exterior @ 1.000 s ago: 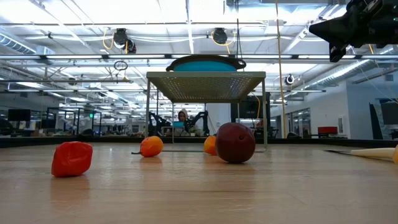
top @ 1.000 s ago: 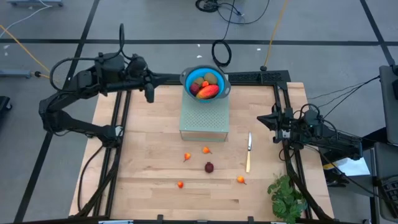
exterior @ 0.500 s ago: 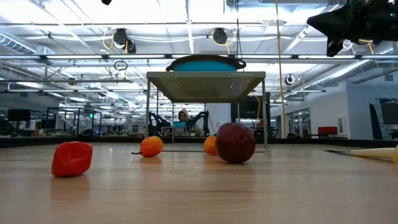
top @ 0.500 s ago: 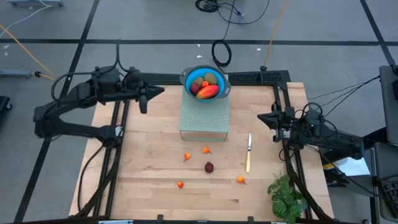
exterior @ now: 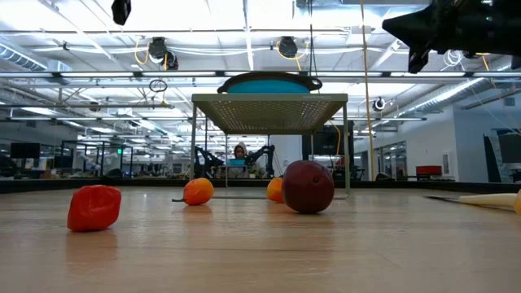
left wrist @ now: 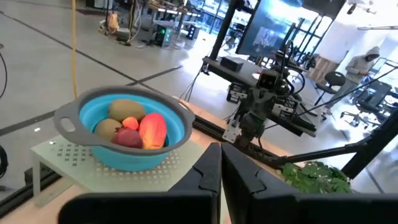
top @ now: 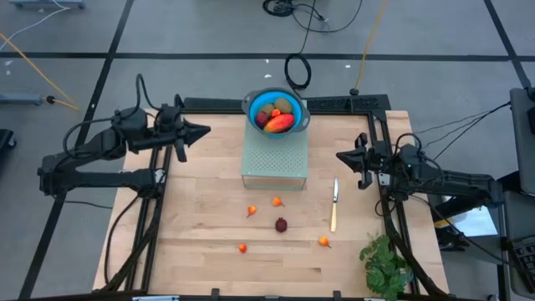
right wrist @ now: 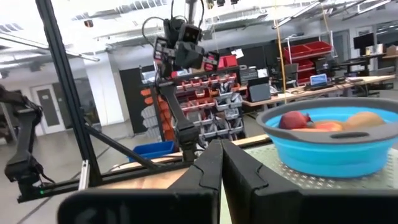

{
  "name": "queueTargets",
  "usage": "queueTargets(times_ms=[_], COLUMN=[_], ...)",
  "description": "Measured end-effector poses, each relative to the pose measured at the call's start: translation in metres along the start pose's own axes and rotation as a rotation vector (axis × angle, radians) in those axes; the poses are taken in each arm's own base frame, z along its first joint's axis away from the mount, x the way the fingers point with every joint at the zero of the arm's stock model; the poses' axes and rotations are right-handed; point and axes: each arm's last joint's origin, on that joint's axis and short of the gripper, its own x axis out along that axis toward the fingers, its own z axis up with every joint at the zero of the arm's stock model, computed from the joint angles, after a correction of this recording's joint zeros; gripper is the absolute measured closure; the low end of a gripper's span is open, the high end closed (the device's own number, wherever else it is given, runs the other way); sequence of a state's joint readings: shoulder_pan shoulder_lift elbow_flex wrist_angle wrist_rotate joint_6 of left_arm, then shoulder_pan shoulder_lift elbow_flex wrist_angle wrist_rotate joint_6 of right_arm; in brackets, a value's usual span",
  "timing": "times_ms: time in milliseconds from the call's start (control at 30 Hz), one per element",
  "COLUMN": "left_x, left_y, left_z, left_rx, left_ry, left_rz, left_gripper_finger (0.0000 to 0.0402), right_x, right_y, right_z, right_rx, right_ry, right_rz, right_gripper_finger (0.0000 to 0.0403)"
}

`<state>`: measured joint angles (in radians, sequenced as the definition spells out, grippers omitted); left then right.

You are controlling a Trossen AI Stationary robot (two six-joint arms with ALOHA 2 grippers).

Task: Pick & Place Fruit
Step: Put the pomegranate into the blue strainer bowl on the shelf

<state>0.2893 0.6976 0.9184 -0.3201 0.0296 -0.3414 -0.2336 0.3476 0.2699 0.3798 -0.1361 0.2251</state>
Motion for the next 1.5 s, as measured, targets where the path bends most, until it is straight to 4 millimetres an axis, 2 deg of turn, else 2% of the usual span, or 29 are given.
queueTargets(times_ms=[533, 867, 1200, 1500], left_x=[-0.023, -0.038, -0.048, -0.058], left_y=[0.009, 0.015, 0.024, 0.03], left_z=[-0.029, -0.047, -0.074, -0.09], left_rx=[0.07, 0.078, 0.071, 0.073], left_ry=[-0.056, -0.096, -0.123, -0.156], left_rz=[-0.044, -0.054, -0.063, -0.074], left_gripper_finger=[0.0397, 0.0396, 0.0398, 0.0398], right_x=[0.023, 0.051, 0.089, 0.125], right_y=[0.003, 0.018, 0.045, 0.082], right_z=[0.002, 0.032, 0.05, 0.048], right_rx=[0.037, -0.017, -0.048, -0.086], right_ry=[-0.073, -0.048, 0.089, 0.161], right_rz=[0.078, 0.132, 0.233, 0.285], right_gripper_finger=[0.0402, 0.0402, 0.0402, 0.0402])
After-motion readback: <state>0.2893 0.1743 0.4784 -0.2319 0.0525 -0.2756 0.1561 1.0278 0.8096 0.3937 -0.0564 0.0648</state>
